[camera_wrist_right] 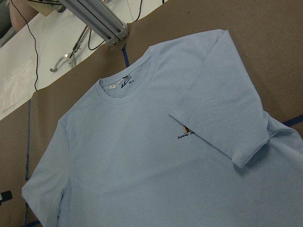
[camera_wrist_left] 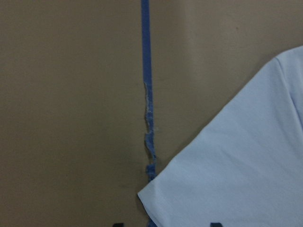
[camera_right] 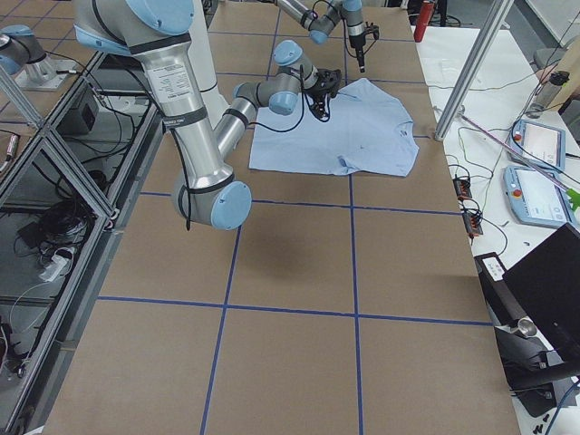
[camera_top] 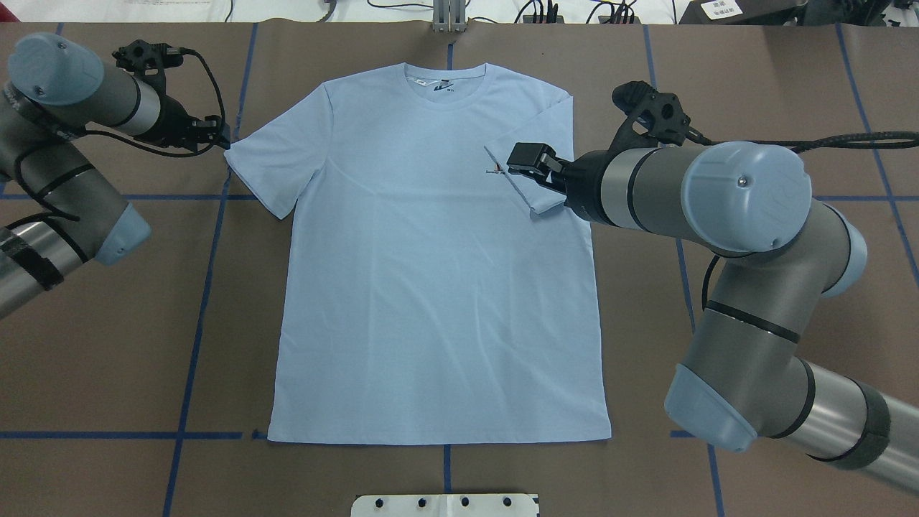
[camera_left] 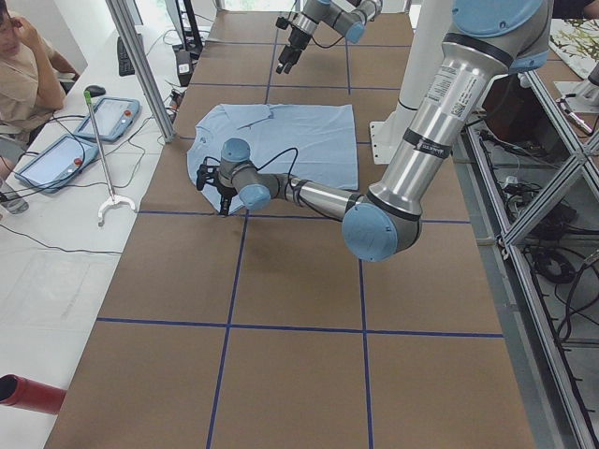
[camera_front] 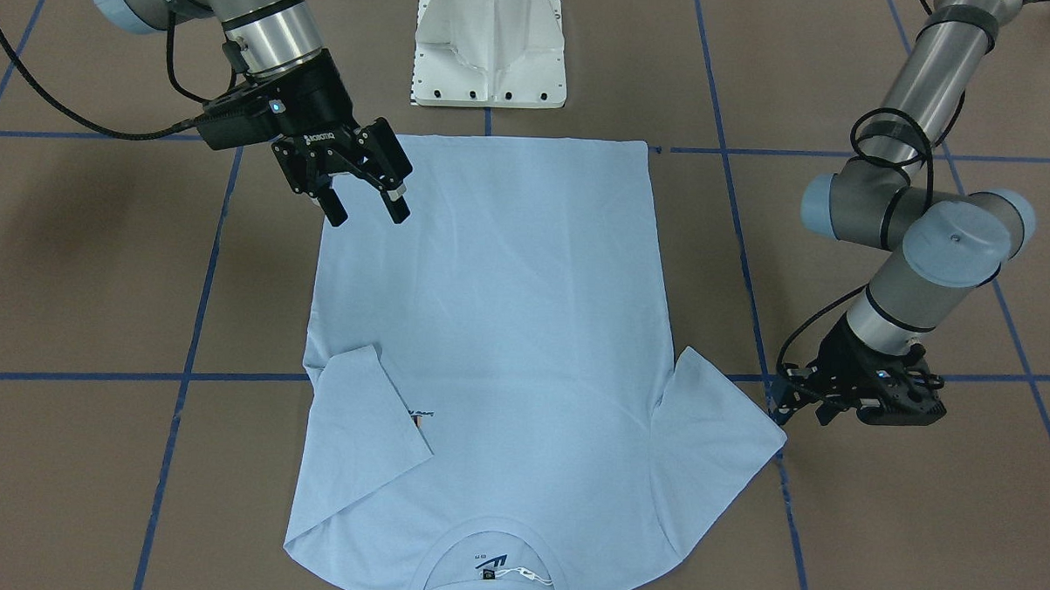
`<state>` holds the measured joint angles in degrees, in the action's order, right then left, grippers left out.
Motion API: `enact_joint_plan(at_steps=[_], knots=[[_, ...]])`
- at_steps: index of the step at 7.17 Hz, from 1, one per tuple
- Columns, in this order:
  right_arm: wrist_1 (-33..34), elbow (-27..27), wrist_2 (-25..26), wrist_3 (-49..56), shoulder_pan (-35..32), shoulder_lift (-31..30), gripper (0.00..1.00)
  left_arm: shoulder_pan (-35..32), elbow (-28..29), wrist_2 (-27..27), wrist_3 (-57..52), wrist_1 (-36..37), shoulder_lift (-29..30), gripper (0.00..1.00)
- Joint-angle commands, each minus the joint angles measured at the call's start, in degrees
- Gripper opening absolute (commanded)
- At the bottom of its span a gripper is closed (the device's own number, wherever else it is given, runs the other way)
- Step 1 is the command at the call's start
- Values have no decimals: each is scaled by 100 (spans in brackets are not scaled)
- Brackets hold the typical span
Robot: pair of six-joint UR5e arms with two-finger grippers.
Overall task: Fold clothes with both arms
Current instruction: 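Release the sleeve with the right gripper while the left gripper approaches the other sleeve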
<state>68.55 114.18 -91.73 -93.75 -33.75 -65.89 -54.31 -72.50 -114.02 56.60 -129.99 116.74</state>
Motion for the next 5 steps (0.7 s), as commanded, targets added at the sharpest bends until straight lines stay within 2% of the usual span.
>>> enact_joint_plan(at_steps=[1,5], knots=[[-52,-1,32,85,44,-108,100,34,262,56,17,-218,24,64],[-52,16,68,93,36,-179,100,69,692,56,18,-473,314,64]])
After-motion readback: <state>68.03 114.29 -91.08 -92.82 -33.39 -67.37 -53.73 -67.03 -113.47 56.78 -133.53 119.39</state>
